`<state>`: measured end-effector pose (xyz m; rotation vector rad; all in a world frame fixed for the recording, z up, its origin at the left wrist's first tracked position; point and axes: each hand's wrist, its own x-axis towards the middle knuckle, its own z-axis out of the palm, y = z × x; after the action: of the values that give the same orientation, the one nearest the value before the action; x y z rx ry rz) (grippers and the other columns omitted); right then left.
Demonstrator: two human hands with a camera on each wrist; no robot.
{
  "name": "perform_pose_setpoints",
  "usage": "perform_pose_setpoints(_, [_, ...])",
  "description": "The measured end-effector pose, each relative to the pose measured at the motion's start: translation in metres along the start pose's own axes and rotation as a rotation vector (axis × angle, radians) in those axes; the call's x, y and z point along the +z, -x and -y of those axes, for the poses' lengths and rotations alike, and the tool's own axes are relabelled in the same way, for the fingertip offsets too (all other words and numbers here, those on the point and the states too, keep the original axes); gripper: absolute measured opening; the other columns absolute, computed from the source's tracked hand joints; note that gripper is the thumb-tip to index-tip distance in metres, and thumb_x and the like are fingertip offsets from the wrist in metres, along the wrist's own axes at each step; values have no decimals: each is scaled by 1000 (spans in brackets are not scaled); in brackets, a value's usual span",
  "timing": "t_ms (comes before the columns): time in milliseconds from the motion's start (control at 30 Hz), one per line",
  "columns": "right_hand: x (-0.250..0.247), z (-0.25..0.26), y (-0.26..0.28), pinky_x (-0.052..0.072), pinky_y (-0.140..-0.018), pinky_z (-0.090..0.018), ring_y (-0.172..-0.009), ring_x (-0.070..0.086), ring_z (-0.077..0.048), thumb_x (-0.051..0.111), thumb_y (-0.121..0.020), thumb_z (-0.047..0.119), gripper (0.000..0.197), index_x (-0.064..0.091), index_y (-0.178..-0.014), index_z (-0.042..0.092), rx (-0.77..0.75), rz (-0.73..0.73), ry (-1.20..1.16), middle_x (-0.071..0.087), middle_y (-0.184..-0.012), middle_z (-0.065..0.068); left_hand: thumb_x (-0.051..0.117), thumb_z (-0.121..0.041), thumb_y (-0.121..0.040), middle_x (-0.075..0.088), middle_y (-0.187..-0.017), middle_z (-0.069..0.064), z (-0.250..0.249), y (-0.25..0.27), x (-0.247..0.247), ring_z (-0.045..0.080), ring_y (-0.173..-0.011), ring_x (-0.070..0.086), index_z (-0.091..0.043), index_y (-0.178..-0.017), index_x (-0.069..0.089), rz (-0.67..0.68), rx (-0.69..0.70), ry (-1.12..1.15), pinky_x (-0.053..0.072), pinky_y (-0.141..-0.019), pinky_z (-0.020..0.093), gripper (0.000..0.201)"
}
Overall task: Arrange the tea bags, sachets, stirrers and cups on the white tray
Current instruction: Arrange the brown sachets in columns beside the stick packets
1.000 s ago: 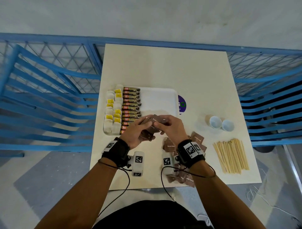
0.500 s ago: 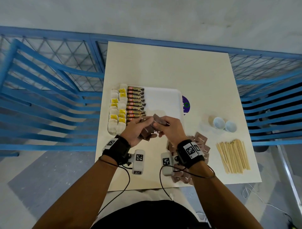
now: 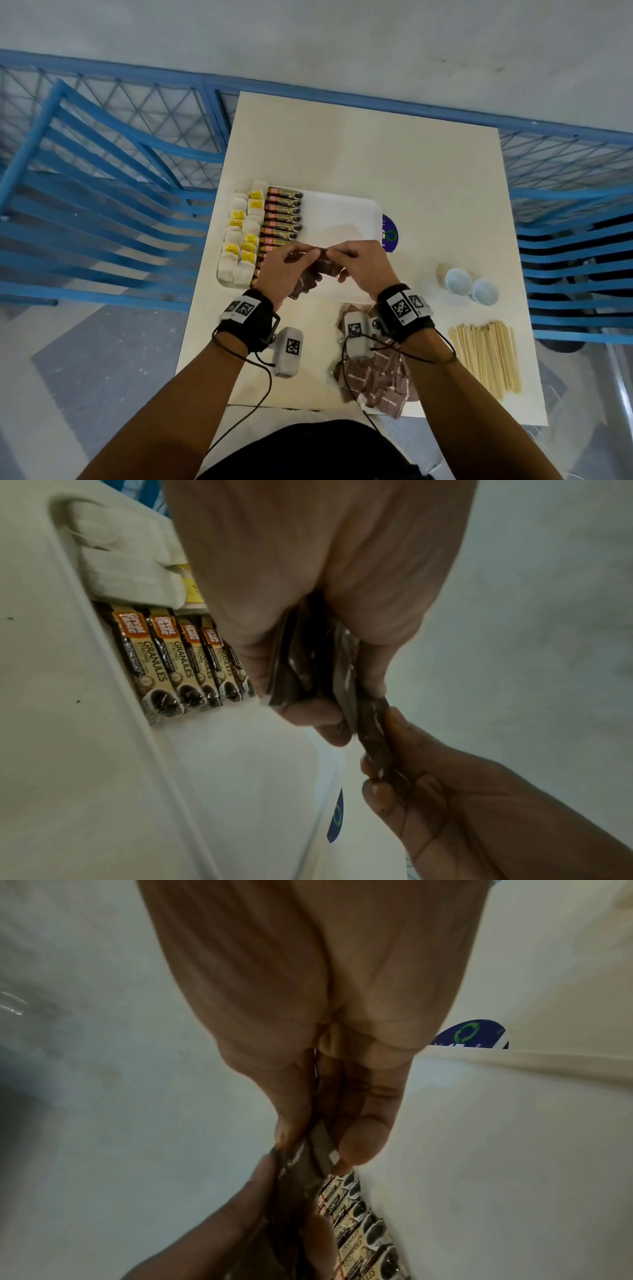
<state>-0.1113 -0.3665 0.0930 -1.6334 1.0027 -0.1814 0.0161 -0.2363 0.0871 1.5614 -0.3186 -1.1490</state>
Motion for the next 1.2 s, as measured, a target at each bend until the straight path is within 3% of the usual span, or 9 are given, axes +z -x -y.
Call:
perform_pose_setpoints(300, [0, 0, -28, 63, -66, -45, -67, 74, -32, 58, -100, 10, 17, 73, -104, 3, 82, 39, -142, 74, -85, -19, 65, -20, -99, 75, -82, 20, -3, -19, 4, 36, -63, 74, -8, -100, 68, -150, 54, -82, 57, -47, 36, 12])
perform_pose_setpoints(500, [3, 7, -57, 56, -56, -22, -61, 70, -14, 79, -86, 17, 17, 73, -101, 13, -38, 77, 130, 75, -79, -3, 66, -21, -99, 77, -81, 12, -10, -39, -9, 33, -67, 76, -9, -108, 69, -156, 5, -23, 61, -59, 44, 15])
perform_pose_setpoints(567, [4, 7, -81, 56, -57, -24, -65, 71, -16, 80, -84, 16, 14, 73, -96, 17, -19, -7, 97, 75, -80, -3, 67, -20, -98, 77, -74, -3, -12, -44, -19, 16, -64, 74, -10, -103, 70, -199, -18, -10, 60, -57, 30, 12])
perform_pose_setpoints(633, [5, 5, -110, 56, -63, -28, -71, 72, -16, 80, -84, 16, 12, 73, -93, 19, 11, -109, 77, 75, -80, 0, 71, -27, -96, 75, -73, -10, -7, -50, -33, 10, -71, 71, -16, -96, 73, -245, -41, -53, 58, -63, 23, 11])
perform_pose_setpoints(733, [12, -1, -149, 57, -75, -29, -78, 70, -15, 78, -85, 20, 10, 75, -94, 19, 12, -198, 195, 71, -79, 7, 75, -35, -91, 78, -87, 4, -3, -54, -54, 24, -84, 74, -13, -96, 74, -215, -121, 25, 61, -75, 37, 22])
perform_pose_setpoints(867, [28, -8, -178, 52, -81, -26, -84, 64, -14, 76, -86, 20, 11, 76, -97, 15, -5, -193, 323, 69, -86, 3, 73, -26, -94, 75, -92, 16, -2, -53, -72, 37, -82, 75, -8, -99, 71, -167, -192, 168, 57, -60, 34, 19])
perform_pose_setpoints(967, [35, -14, -186, 40, -76, -8, -82, 56, -10, 76, -87, 17, 12, 74, -99, 14, -33, -209, 392, 65, -96, -1, 74, -23, -92, 76, -93, 15, 0, -56, -83, 38, -85, 74, -6, -102, 71, -179, -219, 206, 59, -72, 44, 20])
perform_pose_setpoints(1067, [38, -19, -190, 35, -68, 4, -74, 48, 0, 77, -85, 12, 12, 72, -96, 13, -32, -262, 383, 59, -98, -1, 74, -24, -92, 76, -93, 14, 2, -59, -86, 37, -84, 74, -8, -102, 71, -182, -236, 206, 57, -64, 37, 19])
perform_pose_setpoints(1200, [41, -22, -196, 41, -72, -8, -79, 55, -10, 79, -82, 12, 16, 69, -93, 17, -31, -292, 375, 61, -96, -1, 76, -31, -91, 76, -90, 12, 6, -60, -85, 35, -75, 68, -10, -99, 73, -177, -241, 137, 52, -64, 38, 23])
